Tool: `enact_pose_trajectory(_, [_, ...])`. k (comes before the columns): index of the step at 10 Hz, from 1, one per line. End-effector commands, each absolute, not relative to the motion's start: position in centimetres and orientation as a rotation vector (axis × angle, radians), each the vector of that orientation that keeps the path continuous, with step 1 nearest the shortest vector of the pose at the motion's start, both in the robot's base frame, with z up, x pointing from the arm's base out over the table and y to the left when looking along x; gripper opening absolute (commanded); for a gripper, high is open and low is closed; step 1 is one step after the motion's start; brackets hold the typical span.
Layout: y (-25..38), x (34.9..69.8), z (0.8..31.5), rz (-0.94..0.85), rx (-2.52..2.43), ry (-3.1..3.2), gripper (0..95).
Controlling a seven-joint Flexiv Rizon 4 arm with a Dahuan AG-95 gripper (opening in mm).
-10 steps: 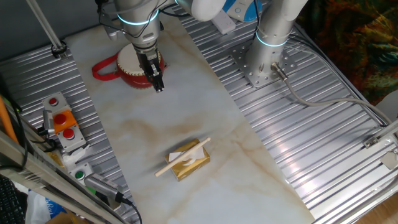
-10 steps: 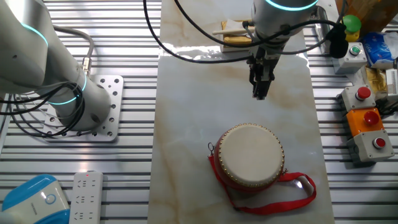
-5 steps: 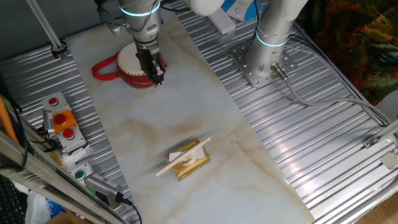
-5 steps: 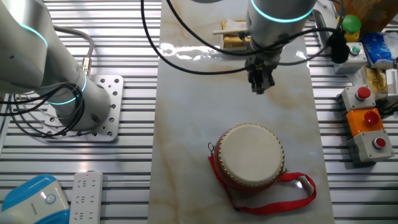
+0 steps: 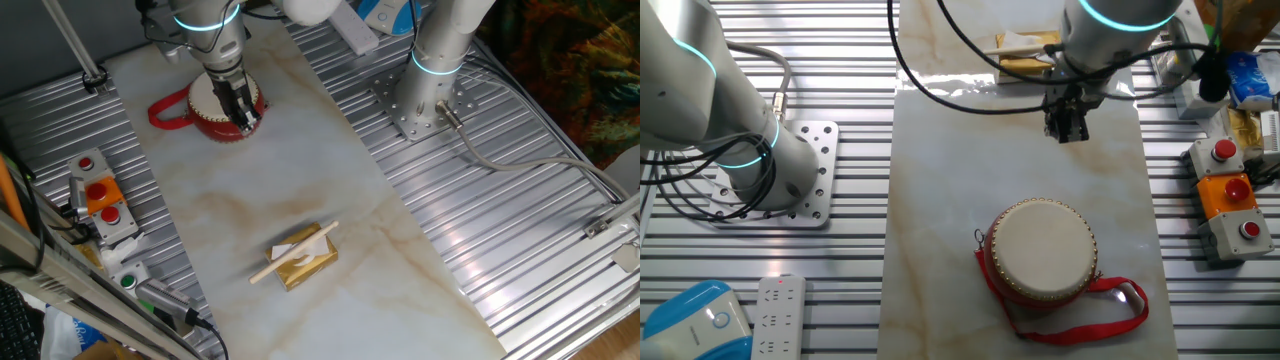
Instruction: Play the drum
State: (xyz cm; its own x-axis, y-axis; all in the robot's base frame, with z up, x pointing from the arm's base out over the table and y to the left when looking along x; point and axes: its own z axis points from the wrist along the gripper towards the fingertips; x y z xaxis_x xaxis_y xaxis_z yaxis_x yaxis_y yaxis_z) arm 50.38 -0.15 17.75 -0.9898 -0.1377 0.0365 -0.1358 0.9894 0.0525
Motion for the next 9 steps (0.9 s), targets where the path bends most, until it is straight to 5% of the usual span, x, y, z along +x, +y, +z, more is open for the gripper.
enact_pose_trajectory(1, [-0.17,50.29,17.79,-0.073,0.210,-3.097,0.0])
enact_pose_trajectory(9, [-0.12,50.41,18.23,-0.046,0.175,-3.101,0.0])
